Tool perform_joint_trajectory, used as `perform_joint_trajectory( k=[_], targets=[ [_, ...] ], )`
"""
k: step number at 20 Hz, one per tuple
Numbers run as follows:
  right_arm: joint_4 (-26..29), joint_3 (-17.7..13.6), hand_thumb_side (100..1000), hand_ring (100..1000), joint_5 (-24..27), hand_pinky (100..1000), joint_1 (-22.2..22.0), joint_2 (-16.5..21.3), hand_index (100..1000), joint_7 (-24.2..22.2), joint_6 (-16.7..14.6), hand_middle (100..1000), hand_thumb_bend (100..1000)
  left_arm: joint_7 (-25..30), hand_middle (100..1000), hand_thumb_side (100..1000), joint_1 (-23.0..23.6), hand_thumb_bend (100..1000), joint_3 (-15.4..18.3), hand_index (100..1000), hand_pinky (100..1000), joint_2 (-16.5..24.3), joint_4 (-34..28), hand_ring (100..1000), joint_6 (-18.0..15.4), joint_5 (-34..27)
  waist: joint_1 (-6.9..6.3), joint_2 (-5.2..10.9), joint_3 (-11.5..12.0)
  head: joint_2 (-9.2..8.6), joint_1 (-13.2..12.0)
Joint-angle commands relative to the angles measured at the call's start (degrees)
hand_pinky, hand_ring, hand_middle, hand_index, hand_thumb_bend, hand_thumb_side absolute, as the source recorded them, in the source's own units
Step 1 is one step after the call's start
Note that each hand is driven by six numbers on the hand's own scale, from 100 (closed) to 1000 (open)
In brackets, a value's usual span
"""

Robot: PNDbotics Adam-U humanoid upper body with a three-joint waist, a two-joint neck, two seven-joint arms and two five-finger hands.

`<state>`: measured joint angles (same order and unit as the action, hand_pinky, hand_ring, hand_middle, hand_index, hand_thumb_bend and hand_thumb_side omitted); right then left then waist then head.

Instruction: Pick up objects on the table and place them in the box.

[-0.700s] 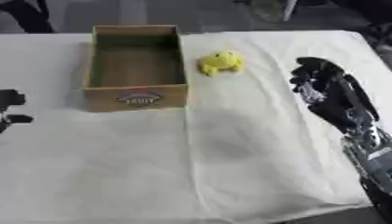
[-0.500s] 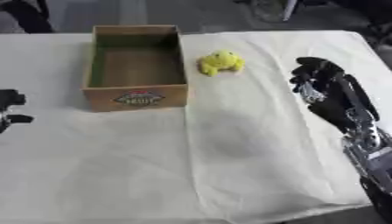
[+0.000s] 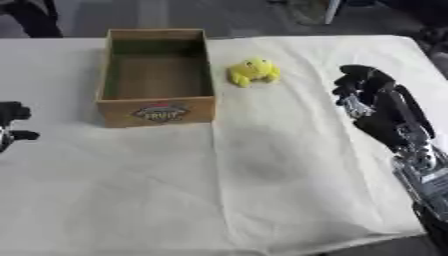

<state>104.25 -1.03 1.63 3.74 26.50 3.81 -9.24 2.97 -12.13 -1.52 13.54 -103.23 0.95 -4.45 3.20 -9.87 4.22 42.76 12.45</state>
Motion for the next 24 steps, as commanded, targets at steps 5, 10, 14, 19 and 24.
perform_joint_trajectory(
  k=[5, 10, 14, 19, 24],
  targets=[
    [1.5, -0.3, 361, 652, 1.1, 570, 3.6, 5.4, 817, -0.3, -0.4, 642, 100, 0.3, 584, 619, -0.5, 261, 0.0, 709, 617, 0.5, -0.8, 810, -0.2, -0.2, 0.00, 0.87, 0.2, 0.46, 0.0],
    [0.8, 0.3, 296, 664, 2.3, 580, 8.3, 10.5, 827, -1.2, -0.9, 665, 100, 0.5, 584, 618, -0.6, 261, -0.1, 709, 618, 0.5, -0.8, 811, -0.2, -0.2, 0.11, 0.91, 0.9, 0.36, 0.3],
    [-1.8, 0.8, 256, 676, 3.5, 587, 13.5, 14.7, 835, -2.2, -1.4, 685, 100, 0.7, 584, 617, -0.8, 262, -0.3, 709, 618, 0.5, -0.9, 811, -0.3, -0.3, 0.24, 0.89, 1.8, 0.17, 0.8],
    [-9.5, 2.6, 212, 720, 3.7, 606, 21.2, 17.8, 851, -5.4, -2.2, 729, 100, 1.2, 584, 617, -1.2, 260, -0.8, 709, 618, 0.6, -1.0, 811, -0.3, -0.4, 0.39, 0.63, 3.4, -0.14, 1.6],
    [-19.6, 4.6, 167, 783, -1.8, 649, 28.9, 18.0, 865, -9.1, -4.2, 781, 100, 1.7, 584, 615, -1.7, 258, -1.3, 709, 619, 0.7, -1.1, 811, -0.2, -0.5, 0.61, 0.49, 5.3, -0.26, 2.5]
  ],
)
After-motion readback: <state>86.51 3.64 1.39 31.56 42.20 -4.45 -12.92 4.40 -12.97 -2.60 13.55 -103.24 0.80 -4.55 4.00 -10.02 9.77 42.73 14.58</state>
